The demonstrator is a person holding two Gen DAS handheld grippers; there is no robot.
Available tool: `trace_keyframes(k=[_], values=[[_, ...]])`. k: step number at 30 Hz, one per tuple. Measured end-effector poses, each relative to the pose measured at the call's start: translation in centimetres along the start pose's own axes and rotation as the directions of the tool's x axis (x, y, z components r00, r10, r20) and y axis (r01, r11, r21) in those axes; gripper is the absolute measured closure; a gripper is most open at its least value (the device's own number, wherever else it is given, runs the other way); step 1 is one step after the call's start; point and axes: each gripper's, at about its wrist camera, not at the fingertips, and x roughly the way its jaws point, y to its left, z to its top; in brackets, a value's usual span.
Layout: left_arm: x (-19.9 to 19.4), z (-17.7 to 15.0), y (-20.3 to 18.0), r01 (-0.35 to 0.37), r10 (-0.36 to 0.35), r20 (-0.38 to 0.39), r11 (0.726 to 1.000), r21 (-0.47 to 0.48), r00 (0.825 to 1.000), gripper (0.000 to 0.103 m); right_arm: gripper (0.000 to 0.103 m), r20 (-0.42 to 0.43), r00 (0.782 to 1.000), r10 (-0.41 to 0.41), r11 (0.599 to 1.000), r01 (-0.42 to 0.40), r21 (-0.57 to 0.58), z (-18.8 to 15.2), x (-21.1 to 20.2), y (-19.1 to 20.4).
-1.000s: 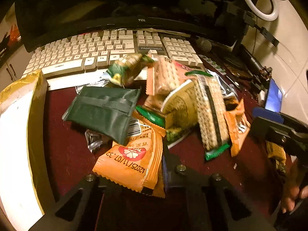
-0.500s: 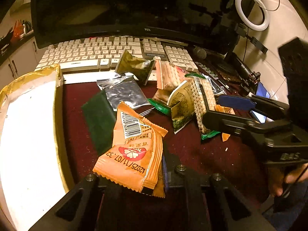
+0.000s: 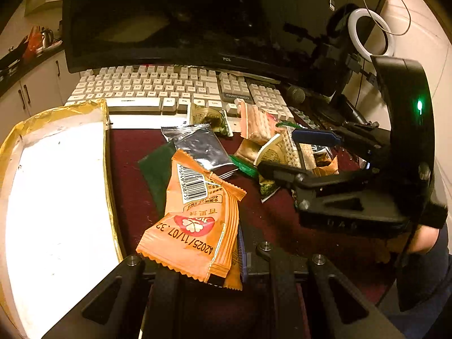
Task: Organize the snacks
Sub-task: 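Grasp orange snack packet with left tool while right tool grasps green garlic-pea bag, then carry both packets over the white tray and open both tools to drop them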
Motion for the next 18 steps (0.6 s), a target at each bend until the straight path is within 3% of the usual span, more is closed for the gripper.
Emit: trace_keyframes(k=[2,4,6,7,10,18], values=[[0.0,0.0,0.1,0.000,0.000,0.004,1.000,-0.004,1.000,0.090,0.036,-0.008,1.000,-0.023,0.997,0.022,-0.069,0.0,0.5,1.1],[-0.1,0.0,0.3,-0.002,0.002,0.006,1.000,-0.004,1.000,0.090,0.048,-0.025,0.999,-0.024,0.995,0.022,-0.095,0.0,1.2,1.5],[-0.1,0.0,0.3,-0.002,0.002,0.007,1.000,-0.007,1.000,0.090,0.057,-0.035,0.996,-0.078,0.989,0.072,-0.130,-0.3,1.8,2.0],[-0.2,0.0,0.4,-0.001,0.001,0.009,1.000,-0.007,1.000,0.090,0.063,-0.037,0.997,-0.071,0.990,0.066,-0.121,-0.5,2.0,1.8],[-0.2,-0.1,0.4,-0.002,0.002,0.011,1.000,-0.009,1.000,0.090,0.067,-0.024,1.000,0.002,0.999,-0.003,-0.034,-0.7,1.7,0.6],[-0.1,-0.1,0.0,0.000,0.001,0.011,1.000,-0.006,1.000,0.090,0.068,0.032,0.990,0.138,0.979,-0.142,0.145,-1.3,0.3,-1.5]])
